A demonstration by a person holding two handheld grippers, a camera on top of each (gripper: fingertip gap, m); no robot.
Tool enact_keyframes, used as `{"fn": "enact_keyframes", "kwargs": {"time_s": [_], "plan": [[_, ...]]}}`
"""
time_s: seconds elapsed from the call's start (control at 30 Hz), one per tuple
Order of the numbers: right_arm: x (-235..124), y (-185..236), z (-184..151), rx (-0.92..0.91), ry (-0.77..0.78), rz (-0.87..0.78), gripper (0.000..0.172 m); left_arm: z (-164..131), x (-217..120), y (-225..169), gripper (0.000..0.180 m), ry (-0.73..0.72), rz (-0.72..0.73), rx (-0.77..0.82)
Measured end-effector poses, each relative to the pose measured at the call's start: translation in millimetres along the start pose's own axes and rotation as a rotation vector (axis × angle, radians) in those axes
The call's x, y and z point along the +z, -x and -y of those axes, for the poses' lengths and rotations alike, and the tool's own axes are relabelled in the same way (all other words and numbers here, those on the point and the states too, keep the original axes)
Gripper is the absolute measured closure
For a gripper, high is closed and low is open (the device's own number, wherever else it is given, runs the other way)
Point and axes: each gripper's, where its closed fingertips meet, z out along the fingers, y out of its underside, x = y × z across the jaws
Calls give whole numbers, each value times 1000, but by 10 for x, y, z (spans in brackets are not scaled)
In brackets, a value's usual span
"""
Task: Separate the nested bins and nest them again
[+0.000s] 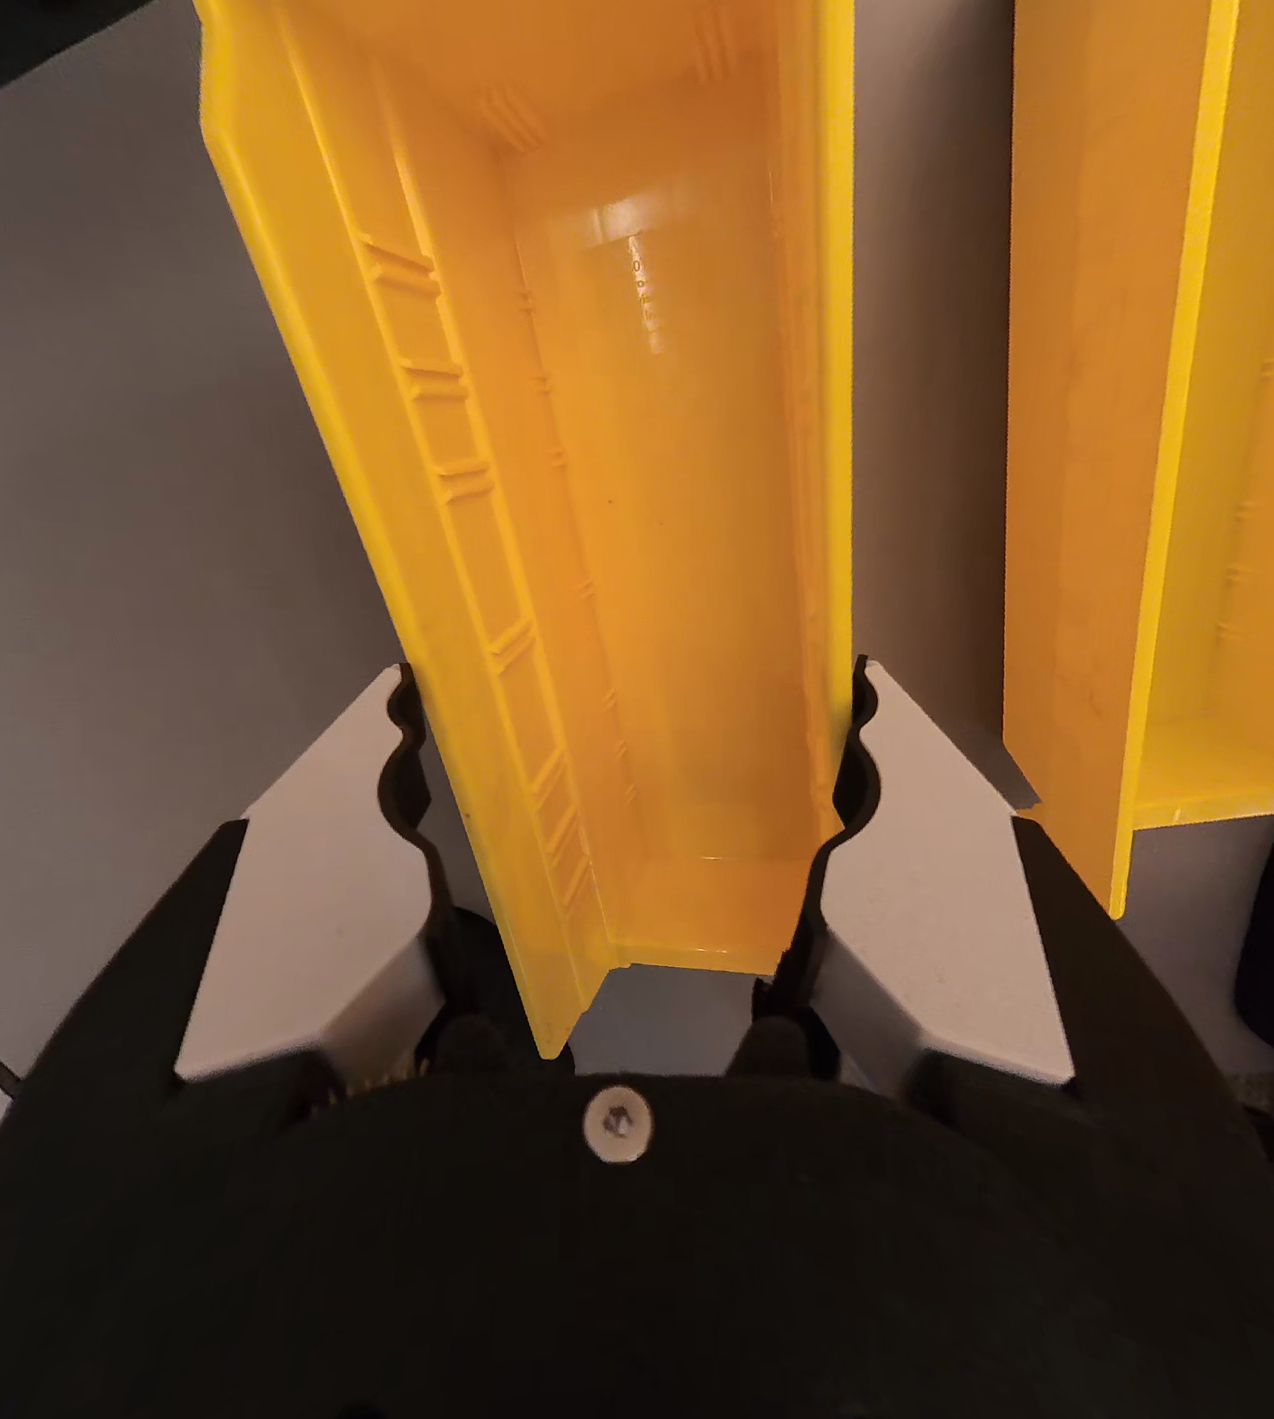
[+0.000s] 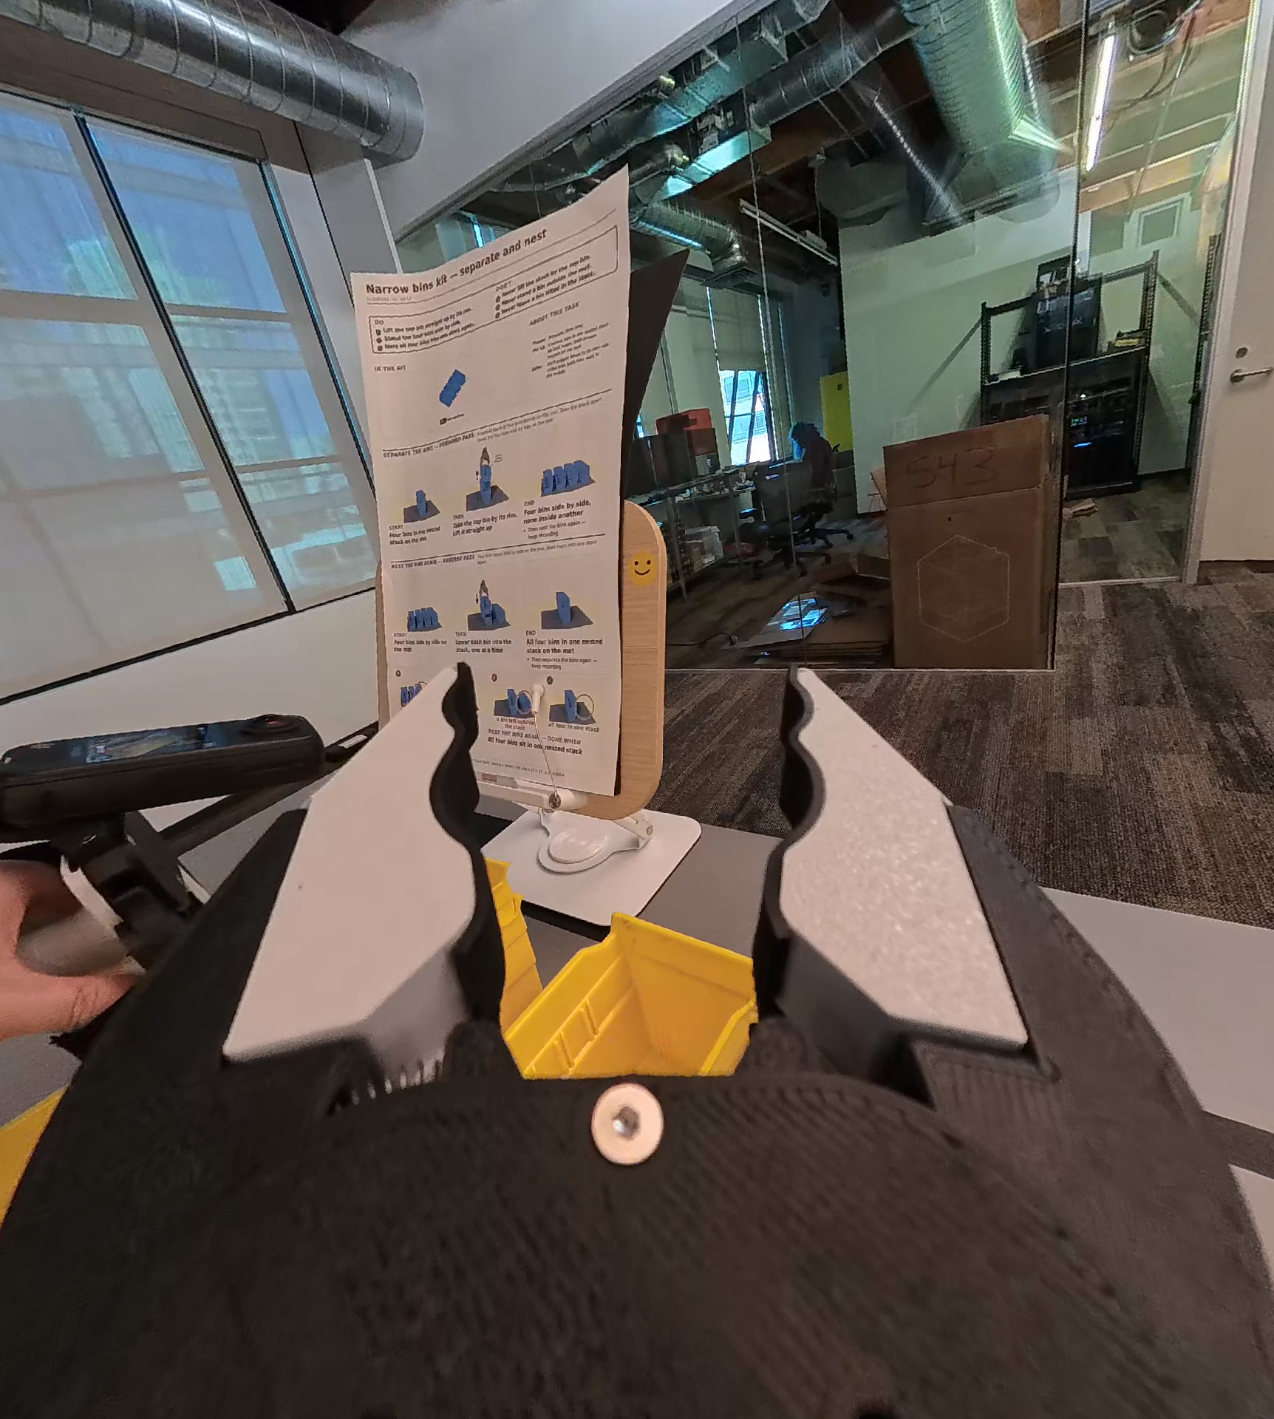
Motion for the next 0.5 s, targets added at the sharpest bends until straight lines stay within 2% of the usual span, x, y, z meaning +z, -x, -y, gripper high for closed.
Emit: {"fn": "enact_keyframes", "kwargs": {"time_s": [0.5], "plan": [[25,4,-38,0,13,2,92,-6,-50,-53,75,-14,-14,18]]}}
